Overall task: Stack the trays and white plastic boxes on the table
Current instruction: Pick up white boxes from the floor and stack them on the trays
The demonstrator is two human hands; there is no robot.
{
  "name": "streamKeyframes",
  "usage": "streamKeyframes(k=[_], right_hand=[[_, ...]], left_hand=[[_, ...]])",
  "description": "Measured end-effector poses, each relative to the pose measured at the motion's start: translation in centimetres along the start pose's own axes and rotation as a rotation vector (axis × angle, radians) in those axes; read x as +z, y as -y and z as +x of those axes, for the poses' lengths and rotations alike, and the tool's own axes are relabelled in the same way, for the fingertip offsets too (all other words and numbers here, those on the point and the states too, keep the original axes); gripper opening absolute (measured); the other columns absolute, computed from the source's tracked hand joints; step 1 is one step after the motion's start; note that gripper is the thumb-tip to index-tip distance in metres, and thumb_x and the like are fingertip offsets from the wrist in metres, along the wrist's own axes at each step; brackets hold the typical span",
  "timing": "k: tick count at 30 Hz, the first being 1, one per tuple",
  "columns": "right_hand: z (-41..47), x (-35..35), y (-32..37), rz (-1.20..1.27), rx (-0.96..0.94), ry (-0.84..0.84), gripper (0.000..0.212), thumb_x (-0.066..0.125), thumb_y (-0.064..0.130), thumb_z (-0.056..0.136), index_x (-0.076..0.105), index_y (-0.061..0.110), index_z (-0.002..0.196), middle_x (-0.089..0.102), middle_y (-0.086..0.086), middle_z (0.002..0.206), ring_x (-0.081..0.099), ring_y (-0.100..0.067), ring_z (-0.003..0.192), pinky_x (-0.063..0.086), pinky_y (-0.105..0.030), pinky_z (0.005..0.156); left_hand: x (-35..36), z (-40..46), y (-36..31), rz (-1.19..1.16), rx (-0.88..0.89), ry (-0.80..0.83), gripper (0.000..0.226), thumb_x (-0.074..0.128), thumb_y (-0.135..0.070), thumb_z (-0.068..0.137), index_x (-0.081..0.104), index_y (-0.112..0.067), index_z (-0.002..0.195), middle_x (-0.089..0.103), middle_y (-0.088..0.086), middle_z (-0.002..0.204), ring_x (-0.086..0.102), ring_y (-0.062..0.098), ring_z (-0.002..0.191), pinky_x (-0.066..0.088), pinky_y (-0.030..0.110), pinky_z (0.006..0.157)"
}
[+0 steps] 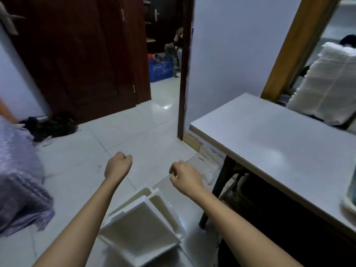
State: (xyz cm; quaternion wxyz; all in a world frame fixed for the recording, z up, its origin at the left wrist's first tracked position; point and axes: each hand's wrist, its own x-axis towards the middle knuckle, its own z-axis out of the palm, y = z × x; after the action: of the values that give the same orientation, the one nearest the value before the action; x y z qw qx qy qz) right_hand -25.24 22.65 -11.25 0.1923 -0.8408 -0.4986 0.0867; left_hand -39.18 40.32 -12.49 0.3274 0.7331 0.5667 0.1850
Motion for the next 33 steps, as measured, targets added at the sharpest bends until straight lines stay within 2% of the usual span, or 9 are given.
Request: streamKeyframes(k=[3,6,11,14,18,20,22,26,33], right_hand=[[0.7,6.2,-0.6,-0.025,0.074,0.195,0.029,0.048,0.023,0.087,0.059,0.017,0.113,0.059,-0.004,0.113,0.06,-0.025,0.098,0.049,-0.034,0.073],[0.6,10.9,-1.8,-0.061,0.132,0.37,0.036,0.051,0.027,0.088,0.055,0.016,0.121,0.057,-0.006,0.12,0.058,-0.026,0.106,0.051,-0.036,0.081],[0.4,16.0,-3.5,-0.068,0.205,0.512,0.048,0.054,0.025,0.086,0.047,0.014,0.132,0.053,-0.008,0.13,0.054,-0.027,0.117,0.05,-0.039,0.094],[0.2,18.3,-4.2,-0.073,0.231,0.58,0.053,0.055,0.027,0.086,0.043,0.014,0.136,0.051,-0.009,0.132,0.054,-0.028,0.119,0.049,-0.04,0.095],[-0.3,21.0,-5.2,-0.069,0.268,0.662,0.05,0.052,0.029,0.091,0.041,0.013,0.137,0.05,-0.011,0.133,0.055,-0.03,0.118,0.049,-0.041,0.096],[-0.8,22.0,-5.6,-0.066,0.274,0.699,0.053,0.052,0.027,0.092,0.036,0.015,0.141,0.048,-0.012,0.135,0.053,-0.031,0.12,0.047,-0.038,0.097],[-1.1,22.7,-5.7,-0.044,0.267,0.713,0.058,0.05,0.025,0.093,0.03,0.02,0.146,0.046,-0.013,0.139,0.051,-0.031,0.124,0.045,-0.037,0.1],[-1.2,23.5,-5.4,-0.013,0.244,0.703,0.053,0.046,0.027,0.097,0.029,0.022,0.147,0.044,-0.012,0.143,0.048,-0.031,0.128,0.042,-0.039,0.103],[-1.2,24.0,-5.1,-0.006,0.238,0.689,0.047,0.044,0.023,0.097,0.032,0.017,0.142,0.049,-0.013,0.138,0.051,-0.033,0.122,0.045,-0.039,0.097]], left_hand=[[2.0,-0.4,9.0,0.013,-0.197,-0.038,0.022,0.041,-0.024,0.09,0.046,-0.003,0.084,0.06,0.02,0.092,0.056,0.034,0.082,0.041,0.035,0.069],[4.0,-1.6,16.1,0.026,-0.429,-0.136,0.032,0.039,-0.022,0.091,0.053,0.004,0.104,0.059,0.025,0.114,0.056,0.042,0.103,0.044,0.04,0.079],[6.7,-3.6,24.8,0.028,-0.71,-0.123,0.044,0.035,-0.02,0.094,0.046,0.01,0.124,0.048,0.031,0.132,0.049,0.046,0.119,0.04,0.048,0.097],[8.9,-4.8,28.1,-0.048,-0.748,-0.044,0.039,0.035,-0.016,0.097,0.044,0.012,0.122,0.048,0.034,0.13,0.048,0.047,0.119,0.039,0.045,0.097],[11.5,-5.7,29.9,-0.17,-0.771,0.032,0.019,0.04,-0.013,0.095,0.048,0.0,0.106,0.057,0.029,0.115,0.054,0.037,0.099,0.042,0.039,0.086],[12.4,-6.0,30.4,-0.22,-0.794,0.068,0.03,0.043,-0.013,0.093,0.047,-0.002,0.121,0.057,0.025,0.119,0.053,0.033,0.099,0.041,0.036,0.084],[13.1,-6.2,30.9,-0.258,-0.786,0.094,0.04,0.044,-0.01,0.092,0.044,-0.004,0.132,0.055,0.023,0.127,0.053,0.035,0.111,0.041,0.037,0.09],[14.1,-6.4,30.7,-0.334,-0.758,0.138,0.046,0.045,-0.003,0.091,0.042,-0.003,0.138,0.049,0.016,0.141,0.048,0.033,0.127,0.038,0.038,0.101],[14.9,-6.5,31.0,-0.411,-0.776,0.114,0.046,0.044,0.002,0.09,0.043,-0.005,0.135,0.054,0.018,0.134,0.052,0.032,0.116,0.036,0.029,0.086]])
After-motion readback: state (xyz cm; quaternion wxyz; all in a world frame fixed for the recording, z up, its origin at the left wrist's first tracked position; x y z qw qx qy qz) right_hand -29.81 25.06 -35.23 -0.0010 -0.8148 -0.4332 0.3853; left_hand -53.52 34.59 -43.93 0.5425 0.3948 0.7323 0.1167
